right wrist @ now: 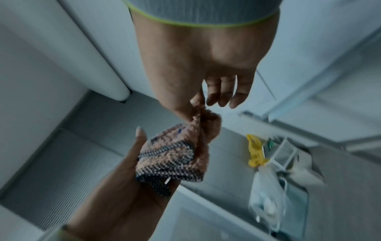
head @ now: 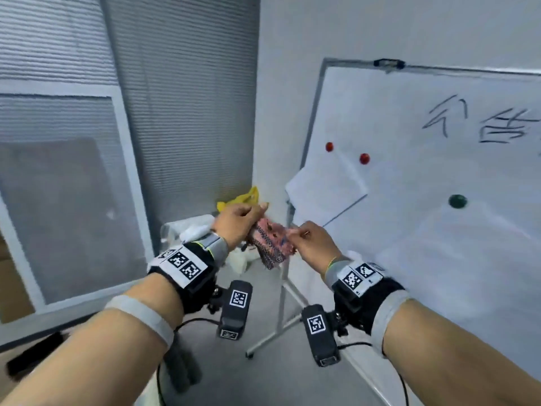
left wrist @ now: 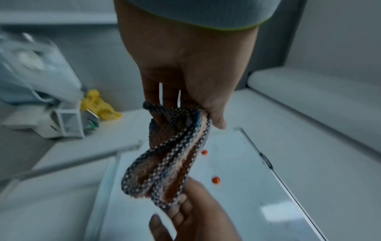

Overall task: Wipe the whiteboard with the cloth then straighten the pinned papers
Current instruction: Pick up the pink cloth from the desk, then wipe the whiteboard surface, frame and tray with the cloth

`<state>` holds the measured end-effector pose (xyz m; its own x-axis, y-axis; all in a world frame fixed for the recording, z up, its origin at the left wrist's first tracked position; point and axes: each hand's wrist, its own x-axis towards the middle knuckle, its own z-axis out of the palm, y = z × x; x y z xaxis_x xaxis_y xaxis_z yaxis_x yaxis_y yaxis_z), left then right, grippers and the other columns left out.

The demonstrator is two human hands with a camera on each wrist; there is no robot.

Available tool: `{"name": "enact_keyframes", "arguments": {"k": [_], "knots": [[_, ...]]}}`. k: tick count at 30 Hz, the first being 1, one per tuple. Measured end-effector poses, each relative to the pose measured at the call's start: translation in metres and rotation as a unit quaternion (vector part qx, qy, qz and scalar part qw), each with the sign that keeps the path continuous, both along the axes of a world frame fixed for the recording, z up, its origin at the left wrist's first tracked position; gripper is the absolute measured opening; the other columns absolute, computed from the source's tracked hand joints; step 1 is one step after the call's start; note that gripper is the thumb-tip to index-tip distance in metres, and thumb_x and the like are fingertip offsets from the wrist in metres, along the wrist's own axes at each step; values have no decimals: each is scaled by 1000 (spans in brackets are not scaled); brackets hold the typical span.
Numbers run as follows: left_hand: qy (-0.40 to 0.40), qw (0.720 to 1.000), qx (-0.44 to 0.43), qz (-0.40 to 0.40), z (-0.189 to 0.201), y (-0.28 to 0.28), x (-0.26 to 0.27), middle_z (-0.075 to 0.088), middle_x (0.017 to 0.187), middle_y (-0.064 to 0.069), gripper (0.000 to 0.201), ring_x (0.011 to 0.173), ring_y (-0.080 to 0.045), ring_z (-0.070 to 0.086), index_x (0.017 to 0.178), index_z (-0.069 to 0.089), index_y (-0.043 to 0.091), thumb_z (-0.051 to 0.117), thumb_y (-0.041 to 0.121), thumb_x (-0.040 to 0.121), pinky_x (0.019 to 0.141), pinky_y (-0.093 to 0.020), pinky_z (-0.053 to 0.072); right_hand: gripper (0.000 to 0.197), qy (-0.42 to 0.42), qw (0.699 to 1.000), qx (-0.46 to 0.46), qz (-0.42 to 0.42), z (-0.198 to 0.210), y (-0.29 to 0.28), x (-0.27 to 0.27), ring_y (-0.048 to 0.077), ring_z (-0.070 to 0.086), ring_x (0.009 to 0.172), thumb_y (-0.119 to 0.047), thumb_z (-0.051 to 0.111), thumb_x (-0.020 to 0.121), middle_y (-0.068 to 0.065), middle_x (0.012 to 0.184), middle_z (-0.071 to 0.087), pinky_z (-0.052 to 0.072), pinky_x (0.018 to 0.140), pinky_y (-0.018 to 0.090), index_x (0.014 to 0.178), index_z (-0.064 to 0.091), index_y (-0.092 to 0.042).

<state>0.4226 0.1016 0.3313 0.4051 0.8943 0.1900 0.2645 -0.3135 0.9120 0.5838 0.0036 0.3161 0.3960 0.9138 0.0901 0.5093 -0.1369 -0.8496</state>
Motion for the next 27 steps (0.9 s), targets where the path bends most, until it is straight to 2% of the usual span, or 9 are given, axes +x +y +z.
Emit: {"name": "enact_keyframes", "arguments": {"k": [6,10,12,14,16,19,23,25,27], "knots": [[43,987,36,-153,34,-45,143,56,58,-9,69,53,-17,48,67,66,-1,55,63,89,54,-24,40,43,99,994,52,12,31,-61,87,20,72,99,-47,68,90,3,112,70,59,82,36,123,55,-24],[-4,971,10,-241,42,-54,204,52,66,-26,80,53,-18,42,81,64,-11,59,69,82,50,-24,34,28,26,995,95,-24,43,-89,141,17,68,103,-30,72,91,3,108,72,52,87,26,116,60,-26],[-59,964,-23,-259,40,-50,223,42,66,-20,76,50,-18,34,79,52,-18,66,57,85,46,-22,28,26,46,994,97,-24,44,-94,163,21,68,99,-18,71,91,7,106,71,55,81,31,113,59,-27],[-109,955,-56,-271,39,-47,234,38,68,-16,68,55,-22,31,68,44,-10,73,50,82,50,-27,25,34,79,994,77,-15,43,-95,176,25,70,97,-25,74,87,6,108,69,60,71,38,113,55,-36],[-129,944,-80,-294,38,-35,247,35,63,-14,59,57,-25,31,63,42,3,78,47,78,51,-29,27,40,25,996,79,-23,41,-88,184,23,70,96,-36,75,80,7,108,68,61,78,41,112,51,-42],[-153,933,-77,-318,50,-21,258,41,61,-12,46,56,-22,40,61,45,10,76,35,84,49,-29,41,32,-17,987,148,-58,46,-78,193,22,69,82,-15,71,87,15,98,68,57,77,38,109,53,-29],[-199,950,67,-233,87,19,284,54,68,-9,30,60,-29,54,72,55,12,71,33,86,65,-55,59,30,-151,944,248,-155,64,-61,202,14,66,80,6,65,79,10,91,69,54,78,27,99,64,-17],[-239,935,199,-171,111,36,296,58,84,-4,19,75,-32,61,84,58,16,63,35,86,75,-54,56,32,-265,903,254,-224,81,-55,207,5,60,80,6,68,76,6,93,65,44,71,13,100,68,-14],[-235,887,378,-121,141,52,309,55,110,-5,24,102,-27,55,106,63,18,53,35,92,92,-46,49,33,-371,862,234,-253,102,-46,211,4,55,80,-1,70,77,-6,101,54,45,69,16,104,67,-18]]}}
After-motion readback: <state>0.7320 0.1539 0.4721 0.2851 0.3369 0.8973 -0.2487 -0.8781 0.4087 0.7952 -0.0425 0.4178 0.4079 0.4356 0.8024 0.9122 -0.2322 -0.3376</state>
